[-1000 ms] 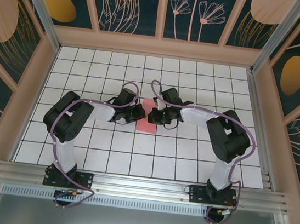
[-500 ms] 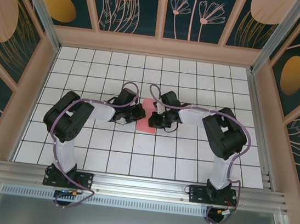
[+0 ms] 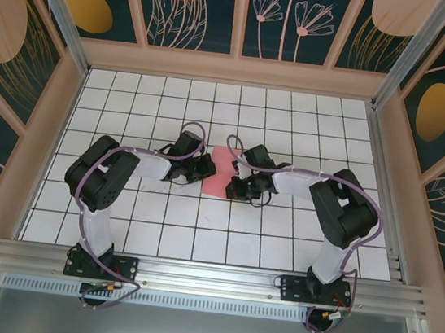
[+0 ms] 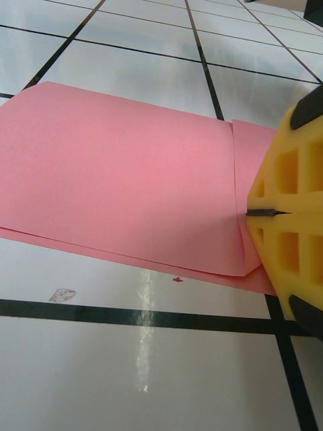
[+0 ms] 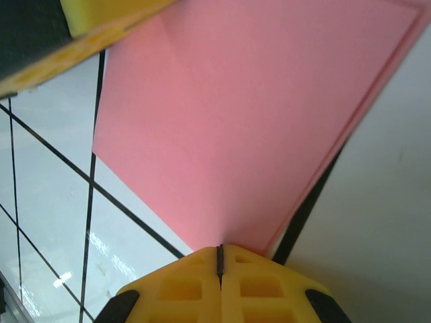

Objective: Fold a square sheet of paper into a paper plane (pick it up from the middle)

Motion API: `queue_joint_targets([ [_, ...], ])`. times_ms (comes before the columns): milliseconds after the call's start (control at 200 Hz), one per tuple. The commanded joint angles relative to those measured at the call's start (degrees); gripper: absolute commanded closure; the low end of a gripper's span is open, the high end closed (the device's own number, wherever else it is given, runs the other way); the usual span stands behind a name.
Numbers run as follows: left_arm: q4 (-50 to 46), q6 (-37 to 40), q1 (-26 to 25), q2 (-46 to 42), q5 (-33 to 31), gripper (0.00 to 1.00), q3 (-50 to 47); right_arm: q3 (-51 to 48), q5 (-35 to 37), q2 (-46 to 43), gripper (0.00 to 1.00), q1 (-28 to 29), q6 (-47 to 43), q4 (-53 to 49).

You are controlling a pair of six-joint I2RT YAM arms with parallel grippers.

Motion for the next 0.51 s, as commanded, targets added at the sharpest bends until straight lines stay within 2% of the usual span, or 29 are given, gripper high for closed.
queue_joint_targets([
  [0, -5.18, -0.30, 0.13, 3.44, -3.51, 0.94, -0.32, -2.77, 0.36, -1.47, 0.94, 0.33, -1.43, -8.53],
  [220, -4.93, -0.17, 0.21, 3.18, -3.25, 0.94, -0.48, 2.78, 0.17, -4.36, 0.94, -0.04, 1.31, -5.55],
  [500, -4.77, -0.05, 0.14, 3.15, -2.80, 0.94, -0.54, 13.31, 2.00, 5.50, 0.93, 0.31, 2.45, -4.49],
])
